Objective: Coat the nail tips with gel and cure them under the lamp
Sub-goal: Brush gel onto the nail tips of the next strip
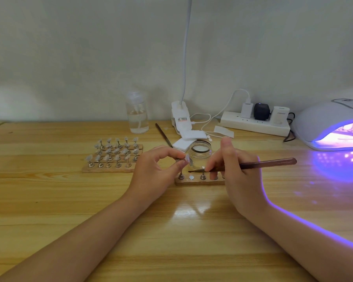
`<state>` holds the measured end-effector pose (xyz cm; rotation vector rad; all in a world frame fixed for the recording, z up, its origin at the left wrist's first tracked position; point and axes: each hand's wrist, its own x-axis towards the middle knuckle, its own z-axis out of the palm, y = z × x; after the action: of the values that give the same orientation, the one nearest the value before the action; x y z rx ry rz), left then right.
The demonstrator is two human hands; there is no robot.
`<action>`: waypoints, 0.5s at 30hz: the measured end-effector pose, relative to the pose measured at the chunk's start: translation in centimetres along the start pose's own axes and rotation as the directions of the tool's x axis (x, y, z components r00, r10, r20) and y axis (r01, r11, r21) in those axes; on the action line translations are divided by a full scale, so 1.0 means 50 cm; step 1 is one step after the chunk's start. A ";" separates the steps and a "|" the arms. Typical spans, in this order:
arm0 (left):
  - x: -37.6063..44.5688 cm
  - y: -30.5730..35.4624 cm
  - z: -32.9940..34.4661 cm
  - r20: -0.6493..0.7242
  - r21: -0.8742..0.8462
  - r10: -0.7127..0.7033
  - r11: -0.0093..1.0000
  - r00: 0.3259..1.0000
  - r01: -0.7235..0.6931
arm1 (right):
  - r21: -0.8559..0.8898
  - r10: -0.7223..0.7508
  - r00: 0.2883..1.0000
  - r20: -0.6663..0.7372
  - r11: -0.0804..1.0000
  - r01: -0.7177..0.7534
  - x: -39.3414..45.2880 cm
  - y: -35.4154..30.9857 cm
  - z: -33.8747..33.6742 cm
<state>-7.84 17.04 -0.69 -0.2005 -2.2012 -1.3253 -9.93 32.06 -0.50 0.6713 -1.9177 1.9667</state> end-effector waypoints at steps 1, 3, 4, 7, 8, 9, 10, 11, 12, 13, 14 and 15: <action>0.000 0.001 0.000 -0.001 -0.003 0.000 1.000 1.000 0.000 | 0.012 -0.015 1.000 -0.011 1.000 0.015 0.000 0.000 0.000; 0.001 0.001 0.000 0.000 -0.001 -0.001 1.000 1.000 0.001 | 0.037 -0.071 0.996 -0.046 0.997 0.073 0.002 0.000 -0.001; 0.001 0.001 0.000 0.000 0.000 -0.001 1.000 1.000 0.001 | 0.040 -0.090 0.994 -0.056 0.995 0.093 0.004 0.000 -0.001; 0.000 0.002 0.000 -0.002 -0.011 0.004 1.000 1.000 -0.004 | 0.012 -0.090 0.995 -0.051 0.996 0.091 0.007 0.003 0.002; 0.000 0.003 0.000 -0.003 -0.014 0.008 1.000 1.000 -0.008 | 0.000 -0.087 0.995 -0.044 0.996 0.087 0.007 0.003 0.002; 0.000 0.003 0.000 -0.005 -0.013 0.012 1.000 1.000 -0.012 | -0.008 -0.083 0.996 -0.038 0.997 0.083 0.007 0.003 0.004; 0.000 0.003 0.000 -0.007 -0.010 0.014 1.000 1.000 -0.015 | -0.016 -0.078 0.996 -0.032 0.997 0.078 0.006 0.003 0.004; 0.001 0.002 0.000 -0.009 -0.006 0.015 1.000 1.000 -0.015 | -0.021 -0.073 0.997 -0.025 0.997 0.073 0.006 0.002 0.005; 0.001 0.001 0.001 -0.011 -0.002 0.015 1.000 1.000 -0.015 | -0.023 -0.068 0.997 -0.020 0.997 0.067 0.006 0.001 0.005; 0.001 0.000 0.001 -0.012 0.001 0.014 1.000 1.000 -0.014 | -0.023 -0.065 0.998 -0.015 0.998 0.065 0.006 0.001 0.006; 0.001 -0.001 0.001 -0.014 0.002 0.013 1.000 1.000 -0.013 | -0.021 -0.066 0.998 -0.011 0.998 0.066 0.005 0.000 0.006; 0.001 0.000 0.001 -0.015 0.002 0.012 1.000 1.000 -0.012 | -0.020 -0.069 0.998 -0.011 0.997 0.068 0.005 -0.001 0.006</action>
<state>-7.93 17.09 -0.70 -0.2026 -2.1849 -1.3143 -10.08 31.73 -0.32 0.7094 -1.8795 1.9038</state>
